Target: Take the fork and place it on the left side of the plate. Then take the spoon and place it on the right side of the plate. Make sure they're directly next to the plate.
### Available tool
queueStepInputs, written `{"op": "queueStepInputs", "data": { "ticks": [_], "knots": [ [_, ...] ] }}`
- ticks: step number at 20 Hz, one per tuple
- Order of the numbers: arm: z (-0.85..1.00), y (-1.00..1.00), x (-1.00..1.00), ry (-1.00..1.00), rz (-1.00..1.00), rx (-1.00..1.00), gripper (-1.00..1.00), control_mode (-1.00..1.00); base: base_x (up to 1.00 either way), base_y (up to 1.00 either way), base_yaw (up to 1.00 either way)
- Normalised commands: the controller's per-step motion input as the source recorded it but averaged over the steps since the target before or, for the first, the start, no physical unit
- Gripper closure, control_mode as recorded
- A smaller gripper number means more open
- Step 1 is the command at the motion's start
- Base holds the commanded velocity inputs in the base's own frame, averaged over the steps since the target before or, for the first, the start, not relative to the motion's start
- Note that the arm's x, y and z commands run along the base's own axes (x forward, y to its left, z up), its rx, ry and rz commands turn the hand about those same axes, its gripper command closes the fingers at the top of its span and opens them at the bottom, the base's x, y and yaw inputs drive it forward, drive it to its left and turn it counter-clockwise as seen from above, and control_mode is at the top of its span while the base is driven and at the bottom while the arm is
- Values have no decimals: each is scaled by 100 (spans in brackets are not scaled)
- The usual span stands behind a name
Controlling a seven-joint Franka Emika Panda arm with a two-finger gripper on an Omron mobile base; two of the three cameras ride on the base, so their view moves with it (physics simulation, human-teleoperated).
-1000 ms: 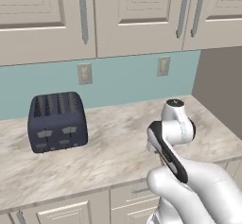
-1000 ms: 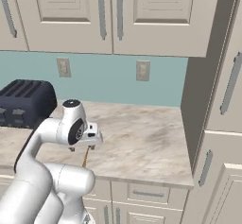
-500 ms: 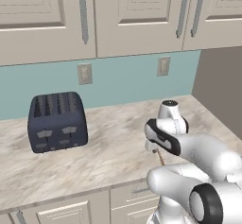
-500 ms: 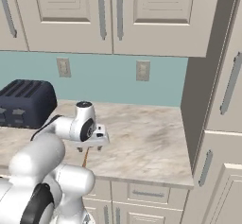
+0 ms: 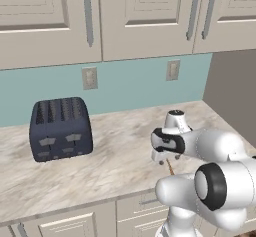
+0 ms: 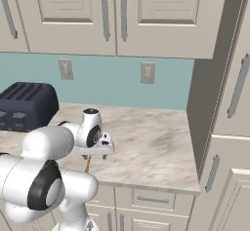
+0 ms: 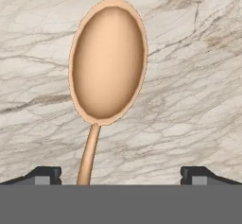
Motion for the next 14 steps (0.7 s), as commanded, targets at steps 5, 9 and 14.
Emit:
{"op": "queueStepInputs", "data": {
  "ticks": [5, 9, 14],
  "knots": [
    [-26, 9, 0, 0, -8, 0, -100, -100, 0, 0, 0],
    [-30, 14, 0, 0, -8, 0, -100, -100, 0, 0, 0],
    [-42, 16, 0, -1, -8, 0, 100, -100, 0, 0, 0]
  ]
}}
